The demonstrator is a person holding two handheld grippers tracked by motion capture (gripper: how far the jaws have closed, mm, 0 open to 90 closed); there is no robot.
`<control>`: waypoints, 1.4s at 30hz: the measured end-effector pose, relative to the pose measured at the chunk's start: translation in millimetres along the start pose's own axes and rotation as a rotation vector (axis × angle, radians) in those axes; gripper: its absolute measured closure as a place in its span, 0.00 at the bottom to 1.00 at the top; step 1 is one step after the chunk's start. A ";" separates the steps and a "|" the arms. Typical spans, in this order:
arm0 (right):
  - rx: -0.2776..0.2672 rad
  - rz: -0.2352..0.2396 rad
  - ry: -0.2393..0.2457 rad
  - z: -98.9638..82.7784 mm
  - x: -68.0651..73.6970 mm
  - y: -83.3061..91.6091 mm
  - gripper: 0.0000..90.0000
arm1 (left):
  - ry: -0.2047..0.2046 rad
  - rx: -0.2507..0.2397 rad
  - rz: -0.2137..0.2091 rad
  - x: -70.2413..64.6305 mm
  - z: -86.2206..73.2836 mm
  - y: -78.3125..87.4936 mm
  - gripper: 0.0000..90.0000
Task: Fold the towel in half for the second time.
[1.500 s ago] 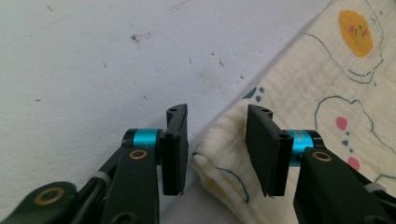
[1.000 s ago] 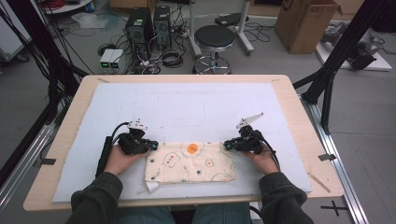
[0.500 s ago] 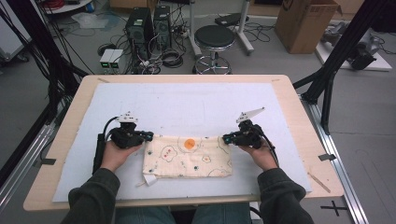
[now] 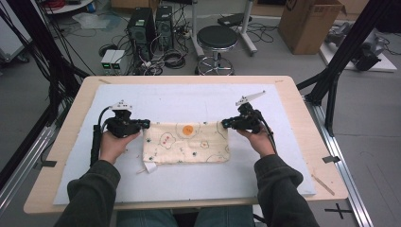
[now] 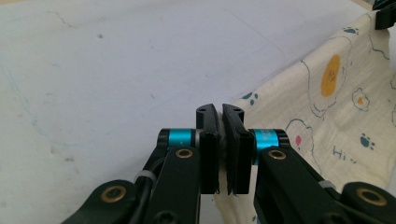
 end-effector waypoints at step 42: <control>-0.038 0.029 -0.102 -8.4 -9.8 -11.1 0.93 | -0.032 -0.040 -0.007 -5.8 -18.0 5.8 0.94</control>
Point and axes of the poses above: each handheld gripper's, and its own axes: y roughly backward along the jaws, z roughly out of its top, x roughly to its left, the point moved 8 cm from there along -y, roughly forward along the jaws, and after that the axes turned 11 degrees about -x, right-handed, at the moved point
